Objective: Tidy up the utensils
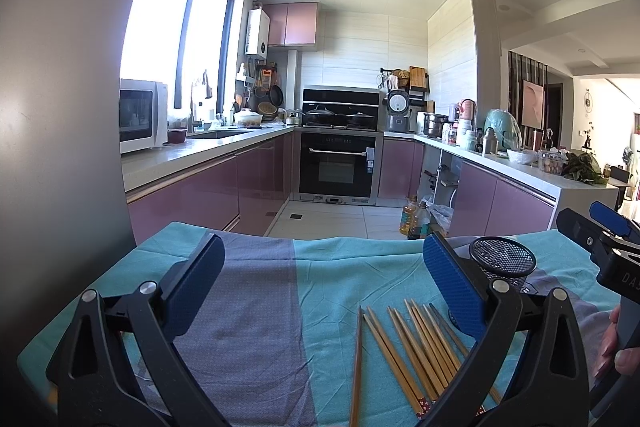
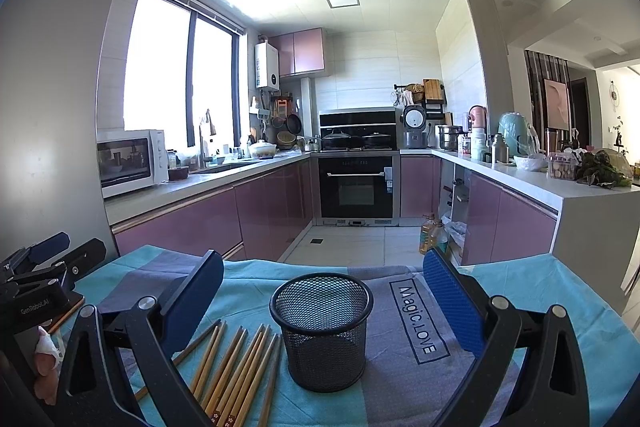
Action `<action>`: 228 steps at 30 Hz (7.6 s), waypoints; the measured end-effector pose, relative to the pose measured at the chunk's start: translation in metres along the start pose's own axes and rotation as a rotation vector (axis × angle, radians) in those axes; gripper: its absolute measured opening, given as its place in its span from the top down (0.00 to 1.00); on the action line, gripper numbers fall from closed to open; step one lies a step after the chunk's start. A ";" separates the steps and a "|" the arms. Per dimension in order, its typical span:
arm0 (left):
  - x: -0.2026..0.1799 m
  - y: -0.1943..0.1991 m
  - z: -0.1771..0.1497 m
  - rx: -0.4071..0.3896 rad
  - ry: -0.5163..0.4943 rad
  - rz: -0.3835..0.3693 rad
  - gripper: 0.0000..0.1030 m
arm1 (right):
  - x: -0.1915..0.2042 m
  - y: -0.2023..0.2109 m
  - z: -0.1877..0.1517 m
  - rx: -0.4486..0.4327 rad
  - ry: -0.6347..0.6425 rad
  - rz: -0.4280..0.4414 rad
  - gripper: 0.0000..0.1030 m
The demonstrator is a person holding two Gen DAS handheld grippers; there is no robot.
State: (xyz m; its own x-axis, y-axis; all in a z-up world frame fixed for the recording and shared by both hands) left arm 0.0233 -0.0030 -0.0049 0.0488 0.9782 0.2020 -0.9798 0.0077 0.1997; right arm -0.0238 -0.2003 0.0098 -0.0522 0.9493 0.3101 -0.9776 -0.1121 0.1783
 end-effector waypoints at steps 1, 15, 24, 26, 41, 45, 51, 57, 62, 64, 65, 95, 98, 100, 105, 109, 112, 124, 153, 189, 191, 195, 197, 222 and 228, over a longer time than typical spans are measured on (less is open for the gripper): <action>0.000 0.000 0.000 0.000 0.001 0.000 0.05 | 0.000 -0.001 0.000 0.002 -0.002 0.000 0.06; 0.000 -0.002 -0.001 0.007 0.000 -0.004 0.05 | -0.002 -0.004 0.000 0.012 -0.009 0.001 0.06; 0.001 -0.004 -0.002 0.014 -0.003 -0.010 0.05 | -0.003 -0.006 0.000 0.024 -0.010 0.006 0.06; 0.001 -0.005 -0.002 0.017 -0.005 -0.012 0.05 | -0.003 -0.007 0.000 0.035 -0.010 0.010 0.06; 0.005 -0.059 -0.040 0.296 -0.093 -0.159 0.10 | -0.001 -0.041 -0.063 0.535 0.059 0.096 0.10; -0.002 -0.079 -0.060 0.401 -0.117 -0.235 0.20 | -0.002 -0.062 -0.091 0.674 0.051 0.059 0.34; -0.021 -0.098 -0.082 0.478 -0.154 -0.326 0.37 | 0.001 -0.079 -0.109 0.756 0.034 0.017 0.56; -0.047 -0.120 -0.095 0.556 -0.204 -0.388 0.58 | 0.017 -0.091 -0.113 0.770 0.094 0.000 0.65; -0.057 -0.141 -0.103 0.620 -0.193 -0.421 0.76 | 0.022 -0.097 -0.114 0.776 0.101 0.007 0.79; -0.058 -0.146 -0.103 0.625 -0.173 -0.422 0.82 | 0.017 -0.097 -0.112 0.788 0.060 0.029 0.92; -0.058 -0.147 -0.103 0.628 -0.160 -0.426 0.90 | 0.015 -0.097 -0.112 0.790 0.043 0.033 0.92; -0.009 -0.063 0.070 0.213 0.091 -0.662 0.93 | -0.003 -0.030 0.042 0.429 -0.103 0.337 0.94; -0.009 -0.062 0.104 0.151 0.115 -0.682 0.93 | -0.003 -0.034 0.064 0.405 -0.087 0.347 0.95; -0.014 -0.063 0.123 0.127 0.124 -0.692 0.93 | -0.004 -0.036 0.077 0.393 -0.075 0.341 0.94; -0.037 -0.065 0.162 0.078 0.107 -0.714 0.93 | -0.009 -0.041 0.101 0.340 -0.053 0.308 0.95; -0.068 -0.072 0.171 0.104 0.046 -0.708 0.93 | -0.014 -0.052 0.103 0.340 -0.024 0.262 0.95; -0.097 -0.088 0.156 0.171 0.007 -0.727 0.93 | -0.020 -0.065 0.092 0.379 -0.017 0.236 0.95; -0.153 -0.134 0.086 0.361 -0.072 -0.735 0.92 | -0.028 -0.112 0.039 0.602 0.012 0.159 0.94; -0.017 -0.094 0.005 0.358 0.007 -0.472 0.53 | 0.007 -0.044 0.026 0.525 -0.002 0.336 0.47; -0.070 -0.106 -0.102 0.632 -0.098 -0.482 0.53 | 0.011 -0.086 -0.108 0.789 0.005 0.109 0.67; -0.071 -0.107 -0.103 0.633 -0.099 -0.489 0.55 | 0.010 -0.087 -0.108 0.793 0.005 0.108 0.68; -0.072 -0.107 -0.102 0.632 -0.107 -0.513 0.64 | 0.007 -0.084 -0.107 0.796 0.024 0.097 0.72; -0.069 -0.107 -0.104 0.639 -0.118 -0.504 0.73 | 0.005 -0.083 -0.107 0.801 0.030 0.093 0.72; -0.073 -0.118 -0.101 0.671 -0.111 -0.544 0.73 | 0.011 -0.090 -0.109 0.796 0.065 0.071 0.73; -0.067 -0.124 -0.104 0.681 -0.116 -0.528 0.71 | 0.017 -0.097 -0.111 0.785 0.093 0.055 0.73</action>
State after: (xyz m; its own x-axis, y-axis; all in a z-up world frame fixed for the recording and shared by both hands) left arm 0.1209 -0.0474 -0.1431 0.5200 0.8541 0.0100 -0.4963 0.2926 0.8173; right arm 0.0473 -0.1403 -0.1055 -0.1470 0.9532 0.2642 -0.5452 -0.3010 0.7824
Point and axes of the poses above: each gripper's, at about its wrist camera, not at the fingertips, and y roughly against the way its jaws point, x to its left, z to its top, the point moved 3 cm from there along -y, roughly the way its jaws point, and after that the axes turned 14 degrees about -y, right-handed, at the moved point
